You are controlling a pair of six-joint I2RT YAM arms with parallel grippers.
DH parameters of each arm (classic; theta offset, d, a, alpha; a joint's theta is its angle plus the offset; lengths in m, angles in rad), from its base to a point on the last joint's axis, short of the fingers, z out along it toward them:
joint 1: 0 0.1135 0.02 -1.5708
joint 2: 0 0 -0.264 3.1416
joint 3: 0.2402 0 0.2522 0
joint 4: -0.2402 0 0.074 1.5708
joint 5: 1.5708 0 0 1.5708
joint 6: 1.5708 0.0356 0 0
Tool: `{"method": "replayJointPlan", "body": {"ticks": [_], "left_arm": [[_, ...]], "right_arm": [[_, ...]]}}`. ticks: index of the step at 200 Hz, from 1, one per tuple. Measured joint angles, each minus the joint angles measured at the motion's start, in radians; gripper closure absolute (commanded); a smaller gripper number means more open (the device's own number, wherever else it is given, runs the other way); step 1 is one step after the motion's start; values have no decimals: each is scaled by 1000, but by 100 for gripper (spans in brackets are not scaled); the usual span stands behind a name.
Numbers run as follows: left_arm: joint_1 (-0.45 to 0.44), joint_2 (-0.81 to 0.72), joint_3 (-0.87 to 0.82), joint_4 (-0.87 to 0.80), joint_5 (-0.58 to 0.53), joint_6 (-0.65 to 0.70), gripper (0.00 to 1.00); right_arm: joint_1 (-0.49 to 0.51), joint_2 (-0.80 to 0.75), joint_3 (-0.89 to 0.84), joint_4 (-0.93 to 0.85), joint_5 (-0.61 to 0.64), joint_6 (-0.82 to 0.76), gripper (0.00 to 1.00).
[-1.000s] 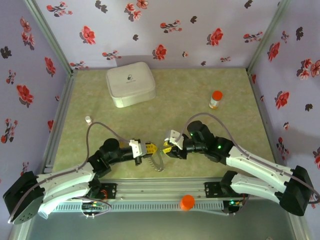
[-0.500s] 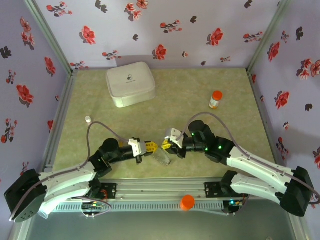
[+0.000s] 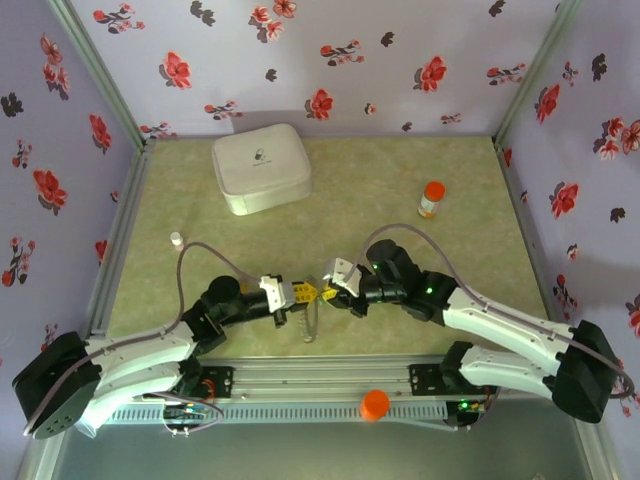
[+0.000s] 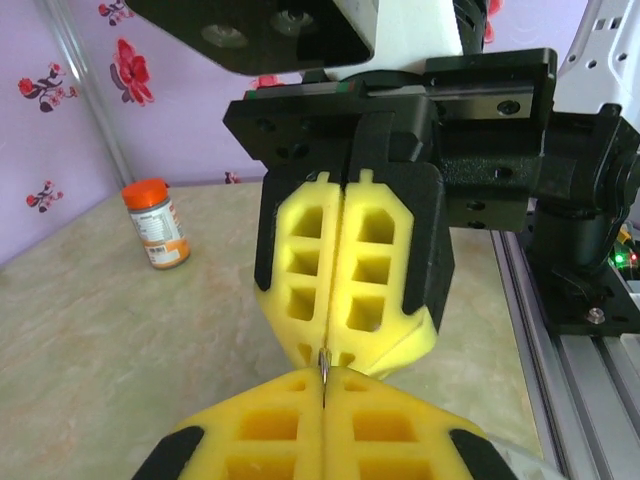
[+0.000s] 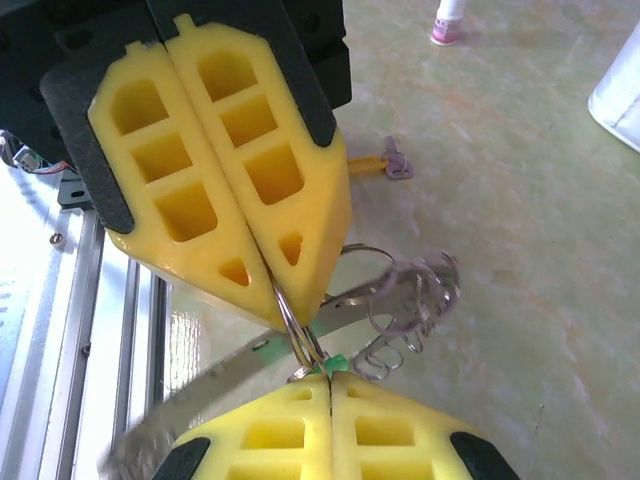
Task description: Put the keys on the keyring
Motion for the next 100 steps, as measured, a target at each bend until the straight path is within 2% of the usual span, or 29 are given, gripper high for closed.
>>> {"method": "replayJointPlan", "body": {"ticks": [17,52,73,100], "left_arm": [[0,0,0,26,3,0,100],[0,0,0,54,3,0,100],[0,0,0,60,3,-6,100],[0,0,0,63,4,-15,100]], "right_arm": [[4,-27,-6,7,17,2,73],[6,-90,-29,51,26,9,72],[6,-79,-32,78,22,20,74],[6,-58,-32,103,7,31,82]]}}
